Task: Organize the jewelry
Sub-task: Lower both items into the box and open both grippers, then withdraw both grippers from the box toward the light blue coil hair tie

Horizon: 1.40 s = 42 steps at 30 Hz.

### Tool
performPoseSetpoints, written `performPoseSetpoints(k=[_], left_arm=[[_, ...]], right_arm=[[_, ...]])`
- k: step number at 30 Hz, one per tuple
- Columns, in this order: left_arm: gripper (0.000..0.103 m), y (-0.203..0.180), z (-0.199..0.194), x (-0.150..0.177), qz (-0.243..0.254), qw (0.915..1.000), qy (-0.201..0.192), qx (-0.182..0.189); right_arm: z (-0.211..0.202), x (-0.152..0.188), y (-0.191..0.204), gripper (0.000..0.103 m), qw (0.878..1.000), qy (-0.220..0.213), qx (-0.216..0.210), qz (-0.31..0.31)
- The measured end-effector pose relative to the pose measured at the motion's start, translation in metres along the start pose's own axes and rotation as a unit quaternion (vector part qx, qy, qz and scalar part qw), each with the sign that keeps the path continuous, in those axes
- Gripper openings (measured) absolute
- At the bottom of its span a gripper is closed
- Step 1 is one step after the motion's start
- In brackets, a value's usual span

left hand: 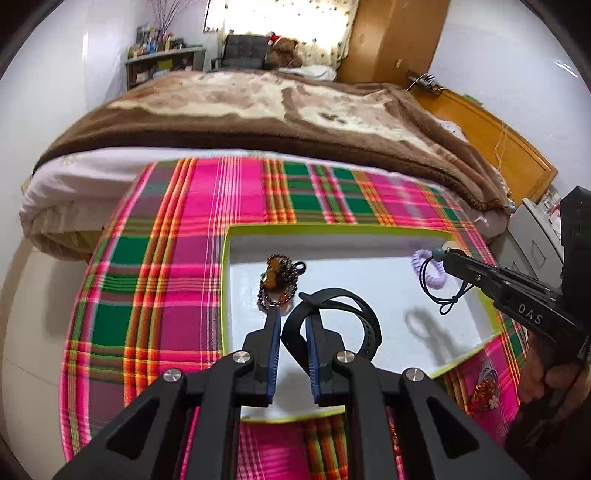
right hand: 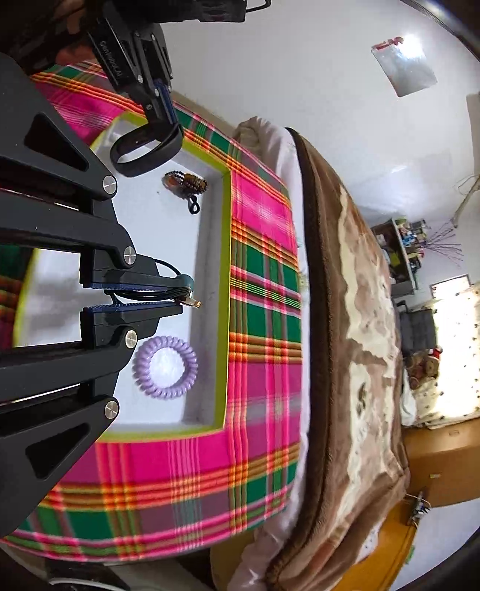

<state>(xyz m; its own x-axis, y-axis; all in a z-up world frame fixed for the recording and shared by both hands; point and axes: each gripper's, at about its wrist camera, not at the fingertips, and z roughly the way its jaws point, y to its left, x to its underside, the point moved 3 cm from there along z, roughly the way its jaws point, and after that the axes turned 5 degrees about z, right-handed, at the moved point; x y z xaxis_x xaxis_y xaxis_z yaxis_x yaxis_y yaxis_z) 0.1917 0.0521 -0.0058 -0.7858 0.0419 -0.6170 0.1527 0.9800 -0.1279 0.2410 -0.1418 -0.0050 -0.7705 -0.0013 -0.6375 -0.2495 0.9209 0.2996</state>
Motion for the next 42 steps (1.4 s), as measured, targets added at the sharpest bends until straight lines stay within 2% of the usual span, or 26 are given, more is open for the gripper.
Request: performPoseSetpoints(k=[2, 5, 8, 14, 28, 30, 35, 37, 39, 42], left_arm=[[0.014, 0.0, 0.005, -0.001, 0.006, 1.0, 0.002, -0.007], [0.014, 0.003, 0.016, -0.002, -0.002, 0.9999, 0.014, -0.004], [0.014, 0.004, 0.019, -0.002, 0.001, 0.9998, 0.013, -0.017], [0.014, 0.008, 0.026, -0.004, -0.008, 0.9996, 0.024, -0.011], [0.015, 0.013, 0.031, -0.003, -0.023, 0.9992, 0.03, -0.008], [0.015, 0.013, 0.031, -0.003, -0.024, 0.9993, 0.029, -0.007], [0.022, 0.013, 0.03, -0.003, -0.028, 0.9992, 0.029, -0.002], [0.027, 0.012, 0.03, -0.002, -0.027, 0.9991, 0.031, -0.007], [0.03, 0.01, 0.027, -0.001, -0.023, 0.9993, 0.027, -0.008], [0.034, 0.009, 0.023, -0.001, -0.027, 0.9993, 0.024, 0.0]], right_arm=[[0.01, -0.001, 0.001, 0.005, 1.0, 0.017, -0.012, 0.001], [0.022, -0.006, -0.001, 0.005, 1.0, 0.023, -0.006, 0.004], [0.029, -0.009, -0.003, 0.005, 1.0, 0.028, -0.004, 0.01], [0.043, -0.012, -0.004, 0.006, 0.999, 0.041, 0.008, 0.0], [0.059, -0.008, 0.001, 0.006, 0.996, 0.05, 0.063, -0.049], [0.059, -0.008, 0.001, 0.013, 0.995, 0.05, 0.067, -0.053], [0.057, -0.009, 0.003, 0.017, 0.995, 0.042, 0.071, -0.058], [0.055, -0.008, 0.001, 0.022, 0.996, 0.042, 0.067, -0.05], [0.053, -0.007, 0.002, 0.038, 0.996, 0.04, 0.061, -0.047], [0.048, -0.007, 0.004, 0.041, 0.997, 0.033, 0.058, -0.047]])
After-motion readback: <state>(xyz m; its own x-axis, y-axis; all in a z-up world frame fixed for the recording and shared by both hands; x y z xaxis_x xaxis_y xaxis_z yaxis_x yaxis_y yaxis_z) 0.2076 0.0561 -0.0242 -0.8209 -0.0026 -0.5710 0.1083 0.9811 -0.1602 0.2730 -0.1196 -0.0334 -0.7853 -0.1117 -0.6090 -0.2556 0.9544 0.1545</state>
